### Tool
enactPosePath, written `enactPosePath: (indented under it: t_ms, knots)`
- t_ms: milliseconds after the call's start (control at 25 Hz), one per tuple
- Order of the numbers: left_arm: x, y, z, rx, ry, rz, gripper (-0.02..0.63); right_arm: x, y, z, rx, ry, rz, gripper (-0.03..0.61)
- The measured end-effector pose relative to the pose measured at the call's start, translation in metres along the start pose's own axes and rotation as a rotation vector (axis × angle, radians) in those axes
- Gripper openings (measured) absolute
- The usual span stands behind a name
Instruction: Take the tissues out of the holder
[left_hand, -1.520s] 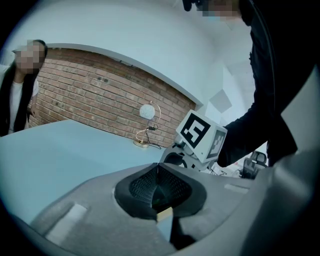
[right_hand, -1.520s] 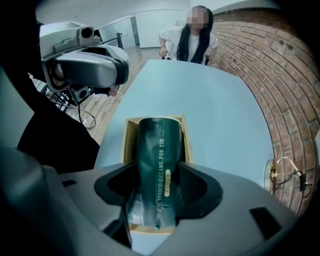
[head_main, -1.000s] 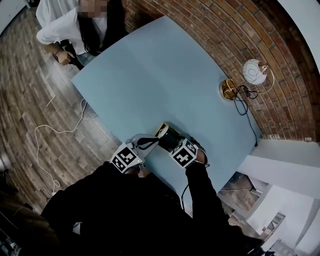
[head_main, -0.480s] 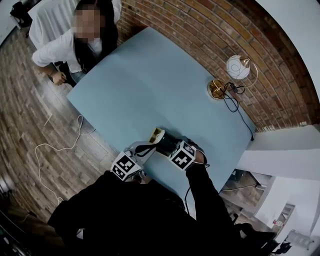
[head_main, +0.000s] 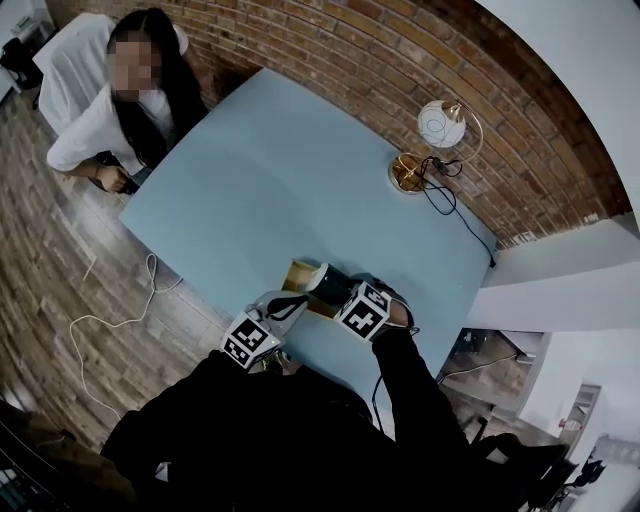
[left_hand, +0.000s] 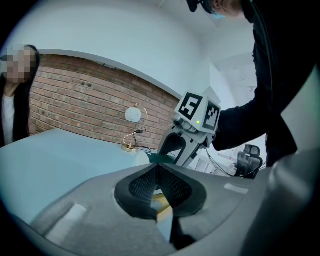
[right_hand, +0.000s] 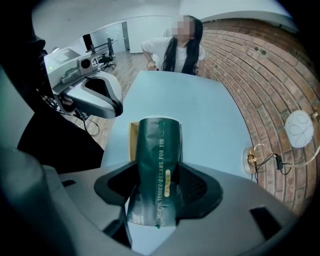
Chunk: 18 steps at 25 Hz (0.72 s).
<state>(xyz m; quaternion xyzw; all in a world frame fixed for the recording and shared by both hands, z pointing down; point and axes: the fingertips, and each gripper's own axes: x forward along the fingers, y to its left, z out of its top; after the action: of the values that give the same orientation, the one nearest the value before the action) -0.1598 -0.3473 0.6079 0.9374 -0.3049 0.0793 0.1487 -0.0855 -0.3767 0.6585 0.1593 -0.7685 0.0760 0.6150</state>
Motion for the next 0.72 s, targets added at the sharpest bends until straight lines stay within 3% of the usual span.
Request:
enactPosePath:
  t_ms: [720]
  knots:
    - [0.056, -0.029, -0.002, 0.028, 0.057, -0.142, 0.009, -0.016, -0.037, -0.079, 0.205, 0.02, -0.066, 0.256]
